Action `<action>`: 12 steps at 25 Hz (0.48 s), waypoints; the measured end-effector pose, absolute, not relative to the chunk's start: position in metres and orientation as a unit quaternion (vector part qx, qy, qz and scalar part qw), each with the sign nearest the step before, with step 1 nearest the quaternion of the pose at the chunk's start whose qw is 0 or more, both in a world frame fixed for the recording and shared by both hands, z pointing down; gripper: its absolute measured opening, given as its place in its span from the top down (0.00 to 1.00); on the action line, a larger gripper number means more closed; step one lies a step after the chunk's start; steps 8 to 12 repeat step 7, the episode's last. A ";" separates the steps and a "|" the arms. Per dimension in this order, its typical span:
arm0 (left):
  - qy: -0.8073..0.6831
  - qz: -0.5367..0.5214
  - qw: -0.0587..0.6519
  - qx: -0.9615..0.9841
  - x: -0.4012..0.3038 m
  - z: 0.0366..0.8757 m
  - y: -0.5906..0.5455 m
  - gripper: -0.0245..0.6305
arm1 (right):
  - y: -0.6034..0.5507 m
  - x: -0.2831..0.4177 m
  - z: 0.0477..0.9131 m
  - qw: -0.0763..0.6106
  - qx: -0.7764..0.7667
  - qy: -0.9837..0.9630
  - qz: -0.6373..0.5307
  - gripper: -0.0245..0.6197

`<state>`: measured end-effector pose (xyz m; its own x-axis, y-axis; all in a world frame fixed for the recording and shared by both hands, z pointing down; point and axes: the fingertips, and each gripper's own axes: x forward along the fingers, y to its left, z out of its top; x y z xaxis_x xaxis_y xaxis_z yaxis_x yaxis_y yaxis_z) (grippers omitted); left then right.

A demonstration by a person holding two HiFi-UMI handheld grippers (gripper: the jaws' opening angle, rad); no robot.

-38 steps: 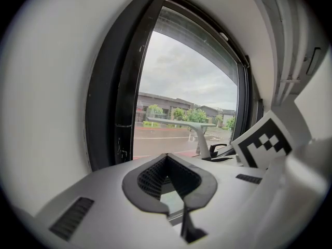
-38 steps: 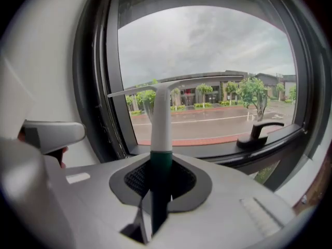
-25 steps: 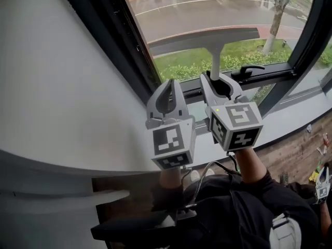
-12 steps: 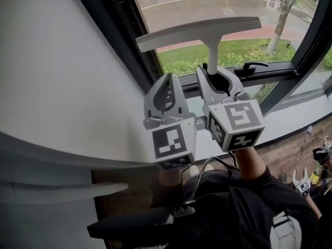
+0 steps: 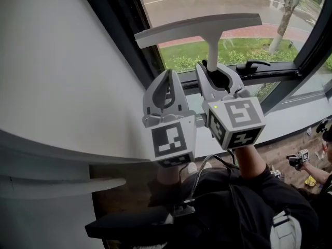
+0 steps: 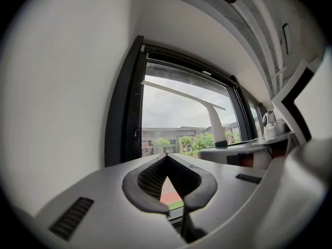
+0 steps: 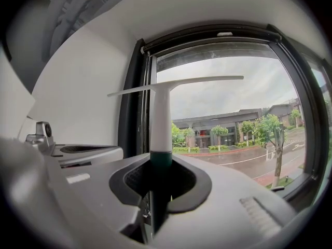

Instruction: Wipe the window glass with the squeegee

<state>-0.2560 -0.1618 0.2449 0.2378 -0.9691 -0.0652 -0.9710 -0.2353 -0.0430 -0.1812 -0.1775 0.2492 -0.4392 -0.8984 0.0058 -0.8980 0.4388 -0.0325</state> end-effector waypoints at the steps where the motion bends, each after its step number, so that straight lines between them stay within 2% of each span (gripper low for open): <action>1: 0.618 0.012 0.037 -0.785 -0.257 0.245 -0.162 0.96 | -0.178 -0.182 0.249 0.006 -0.529 0.849 -0.016 0.88; 12: 0.621 0.016 0.034 -0.783 -0.260 0.246 -0.164 0.96 | -0.180 -0.186 0.253 0.002 -0.525 0.851 -0.017 0.88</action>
